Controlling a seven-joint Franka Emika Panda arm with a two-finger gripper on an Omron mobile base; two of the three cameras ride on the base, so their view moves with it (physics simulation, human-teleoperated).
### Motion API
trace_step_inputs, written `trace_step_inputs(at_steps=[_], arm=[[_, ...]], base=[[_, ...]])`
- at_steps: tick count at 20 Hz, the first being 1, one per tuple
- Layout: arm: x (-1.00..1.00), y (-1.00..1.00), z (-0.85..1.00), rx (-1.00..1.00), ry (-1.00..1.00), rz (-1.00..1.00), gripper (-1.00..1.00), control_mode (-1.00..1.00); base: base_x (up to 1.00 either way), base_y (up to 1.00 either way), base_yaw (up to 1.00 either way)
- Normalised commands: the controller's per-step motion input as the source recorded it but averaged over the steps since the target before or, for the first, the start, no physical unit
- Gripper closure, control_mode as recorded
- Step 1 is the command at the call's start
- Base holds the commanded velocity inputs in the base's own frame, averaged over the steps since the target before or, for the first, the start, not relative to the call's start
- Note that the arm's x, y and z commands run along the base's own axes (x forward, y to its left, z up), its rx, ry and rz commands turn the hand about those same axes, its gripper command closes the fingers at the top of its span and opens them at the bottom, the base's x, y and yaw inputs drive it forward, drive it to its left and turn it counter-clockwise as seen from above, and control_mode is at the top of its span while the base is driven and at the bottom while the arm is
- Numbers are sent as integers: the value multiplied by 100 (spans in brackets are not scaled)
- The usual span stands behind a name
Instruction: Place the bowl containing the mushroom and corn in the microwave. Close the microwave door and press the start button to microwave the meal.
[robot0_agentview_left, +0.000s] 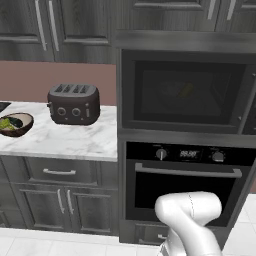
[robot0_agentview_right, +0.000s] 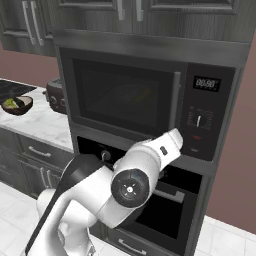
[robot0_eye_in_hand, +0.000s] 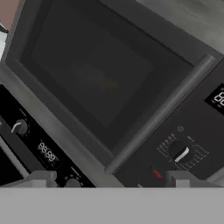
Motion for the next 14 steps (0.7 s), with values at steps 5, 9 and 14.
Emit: trace_step_inputs(at_steps=[5,9,14], arm=[[-3,-13,-30,2,-2,3,-100,-100],[9,0,-16,0,-2,3,100,-100],[17,-8,-23,1,-5,2,100,-100]], base=[[0,0,0],[0,0,0],[0,0,0]])
